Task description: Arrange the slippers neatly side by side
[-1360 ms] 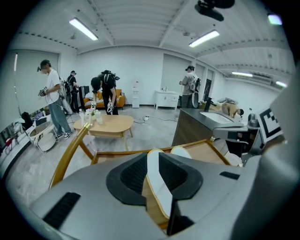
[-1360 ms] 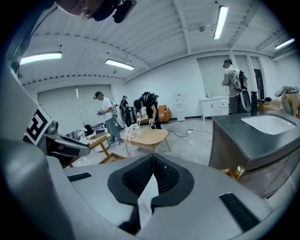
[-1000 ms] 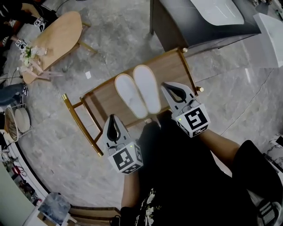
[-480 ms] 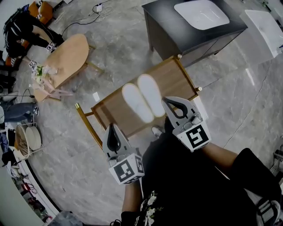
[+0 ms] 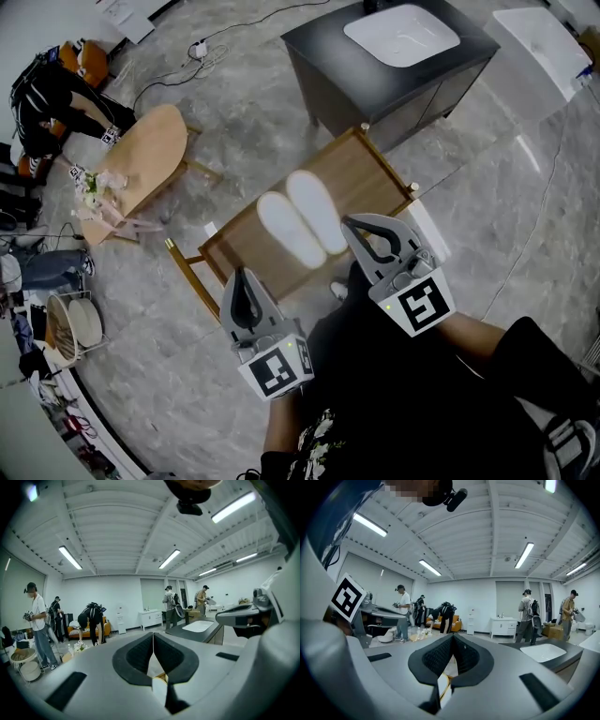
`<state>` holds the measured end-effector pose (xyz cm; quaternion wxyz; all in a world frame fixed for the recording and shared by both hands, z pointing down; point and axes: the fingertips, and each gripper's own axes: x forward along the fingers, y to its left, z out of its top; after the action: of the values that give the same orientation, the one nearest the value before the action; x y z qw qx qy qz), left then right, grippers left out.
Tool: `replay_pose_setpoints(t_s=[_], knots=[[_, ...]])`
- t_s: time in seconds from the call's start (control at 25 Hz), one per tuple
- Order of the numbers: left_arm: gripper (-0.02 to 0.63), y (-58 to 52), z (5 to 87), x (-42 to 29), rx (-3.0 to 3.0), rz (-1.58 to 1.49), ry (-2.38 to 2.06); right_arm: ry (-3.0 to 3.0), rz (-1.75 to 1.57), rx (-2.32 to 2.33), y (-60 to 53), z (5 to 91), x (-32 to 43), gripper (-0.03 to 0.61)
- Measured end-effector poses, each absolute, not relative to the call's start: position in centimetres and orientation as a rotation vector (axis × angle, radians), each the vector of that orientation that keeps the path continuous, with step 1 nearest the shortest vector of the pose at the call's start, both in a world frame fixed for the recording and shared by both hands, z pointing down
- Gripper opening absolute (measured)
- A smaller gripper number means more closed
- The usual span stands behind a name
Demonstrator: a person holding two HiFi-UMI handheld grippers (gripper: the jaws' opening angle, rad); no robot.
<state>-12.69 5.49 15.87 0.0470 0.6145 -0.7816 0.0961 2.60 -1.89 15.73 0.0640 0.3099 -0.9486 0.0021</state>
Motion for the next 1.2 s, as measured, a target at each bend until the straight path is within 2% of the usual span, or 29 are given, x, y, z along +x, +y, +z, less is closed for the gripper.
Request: replay_pose_setpoints(t_s=[0.72, 1.2], knots=[[0.006, 7.6, 15.3, -10.9, 1.904, 0.176, -2.390, -2.889, -0.041, 0.942, -0.2, 14.1, 4.3, -0.002], [0.006, 8.7, 16.0, -10.8, 1.902, 0.226, -2.413, -2.874, -0.046, 0.904, 1.1, 14.8, 4.3, -0.003]])
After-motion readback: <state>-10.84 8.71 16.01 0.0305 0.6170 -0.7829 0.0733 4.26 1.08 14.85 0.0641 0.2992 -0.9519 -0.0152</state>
